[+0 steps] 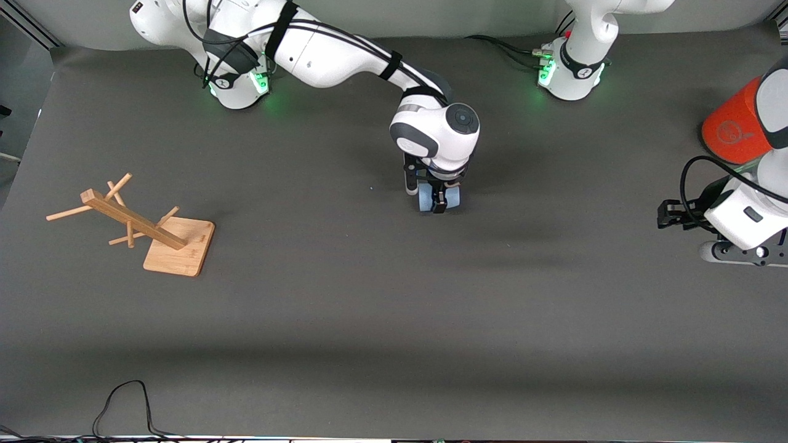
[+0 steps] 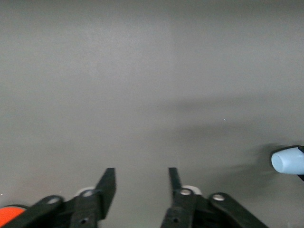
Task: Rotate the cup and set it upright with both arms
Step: 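Carry the cup to mid-table and lower it with the right gripper, then release the cup on its side and withdraw the right gripper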
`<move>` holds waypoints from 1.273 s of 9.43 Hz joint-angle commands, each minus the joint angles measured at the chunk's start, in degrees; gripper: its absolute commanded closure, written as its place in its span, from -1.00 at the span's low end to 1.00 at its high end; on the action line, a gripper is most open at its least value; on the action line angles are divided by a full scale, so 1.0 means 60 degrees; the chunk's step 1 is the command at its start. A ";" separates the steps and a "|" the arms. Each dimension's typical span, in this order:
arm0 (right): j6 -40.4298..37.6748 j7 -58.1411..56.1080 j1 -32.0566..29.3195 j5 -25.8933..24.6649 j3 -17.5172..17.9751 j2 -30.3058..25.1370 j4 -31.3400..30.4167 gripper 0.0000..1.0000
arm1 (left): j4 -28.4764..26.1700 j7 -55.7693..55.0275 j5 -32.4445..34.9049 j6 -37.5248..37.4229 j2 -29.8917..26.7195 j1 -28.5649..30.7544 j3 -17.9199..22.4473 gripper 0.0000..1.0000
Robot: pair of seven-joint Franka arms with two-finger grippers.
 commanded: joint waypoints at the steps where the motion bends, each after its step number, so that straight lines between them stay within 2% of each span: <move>1: 0.0012 0.0638 0.0114 -0.0255 -0.0090 0.0229 0.0300 -1.00 | 0.0165 0.0140 -0.0077 -0.0201 0.0016 -0.0058 0.0055 -1.00; 4: -0.0046 0.0477 -0.0032 -0.0139 -0.0090 -0.0004 0.0286 -1.00 | 0.0165 0.0140 -0.0077 -0.0201 0.0016 -0.0073 0.0055 -1.00; 5: -0.0133 0.0477 -0.0061 -0.0036 -0.0090 -0.0353 0.0213 -1.00 | 0.0165 0.0140 -0.0077 -0.0201 0.0016 -0.0073 0.0055 -1.00; 7: -0.0804 0.0186 -0.0222 0.0693 -0.0061 -0.1246 -0.0065 -1.00 | 0.0165 0.0140 -0.0077 -0.0201 0.0016 -0.0073 0.0055 -1.00; 9: -0.2047 -0.1025 -0.0718 0.1835 -0.0017 -0.2386 -0.0269 -1.00 | 0.0165 0.0067 -0.0077 -0.0201 0.0016 -0.0088 0.0055 -1.00; 12: -0.3674 -0.4373 -0.2326 0.3067 -0.0002 -0.4714 -0.1439 -1.00 | 0.0209 -0.0007 -0.0077 -0.0201 0.0016 -0.0190 0.0055 -1.00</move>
